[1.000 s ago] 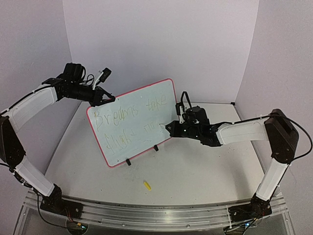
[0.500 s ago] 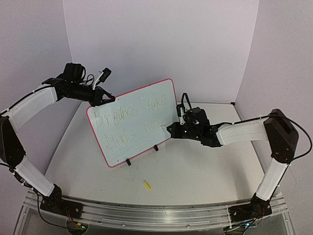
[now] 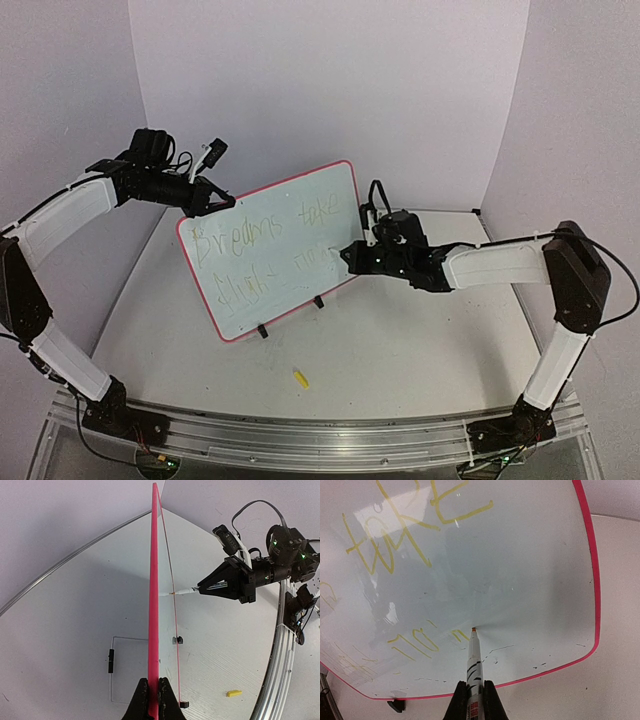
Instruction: Write a sentence on the whiteboard
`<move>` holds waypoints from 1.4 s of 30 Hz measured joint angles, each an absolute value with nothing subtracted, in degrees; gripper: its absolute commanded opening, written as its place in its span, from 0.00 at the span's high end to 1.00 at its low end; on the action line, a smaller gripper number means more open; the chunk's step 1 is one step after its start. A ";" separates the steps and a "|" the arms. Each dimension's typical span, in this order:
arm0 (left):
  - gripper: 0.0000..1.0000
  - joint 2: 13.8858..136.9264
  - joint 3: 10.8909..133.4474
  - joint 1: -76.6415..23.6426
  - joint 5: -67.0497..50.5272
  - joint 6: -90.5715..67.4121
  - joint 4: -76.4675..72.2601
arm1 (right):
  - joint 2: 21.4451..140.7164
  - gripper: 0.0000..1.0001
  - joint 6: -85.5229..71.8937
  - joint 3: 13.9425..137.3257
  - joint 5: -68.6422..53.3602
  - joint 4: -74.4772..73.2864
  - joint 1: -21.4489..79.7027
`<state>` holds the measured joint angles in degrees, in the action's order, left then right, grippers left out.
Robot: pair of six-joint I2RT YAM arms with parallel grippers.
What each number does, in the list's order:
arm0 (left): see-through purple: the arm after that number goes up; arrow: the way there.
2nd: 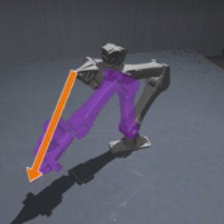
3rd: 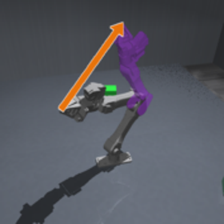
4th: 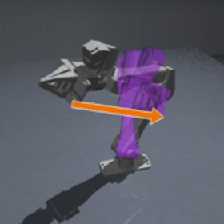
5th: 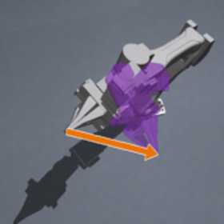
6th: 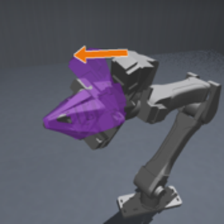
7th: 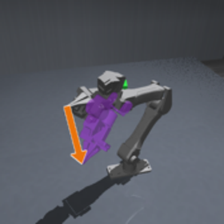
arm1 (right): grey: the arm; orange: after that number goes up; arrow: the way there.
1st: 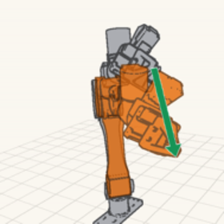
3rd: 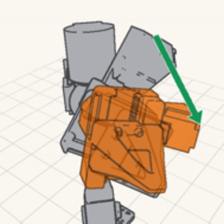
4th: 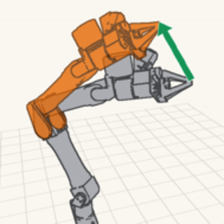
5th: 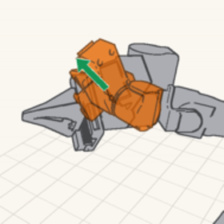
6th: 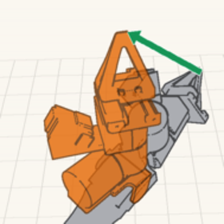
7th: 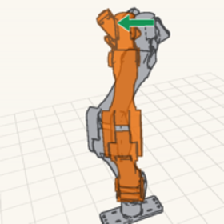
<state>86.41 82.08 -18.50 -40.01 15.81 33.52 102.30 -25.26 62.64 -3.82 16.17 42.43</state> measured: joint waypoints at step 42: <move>1.00 86.21 82.06 -18.83 -40.45 16.27 33.53 | 100.13 1.00 -24.71 60.06 -10.38 19.01 42.96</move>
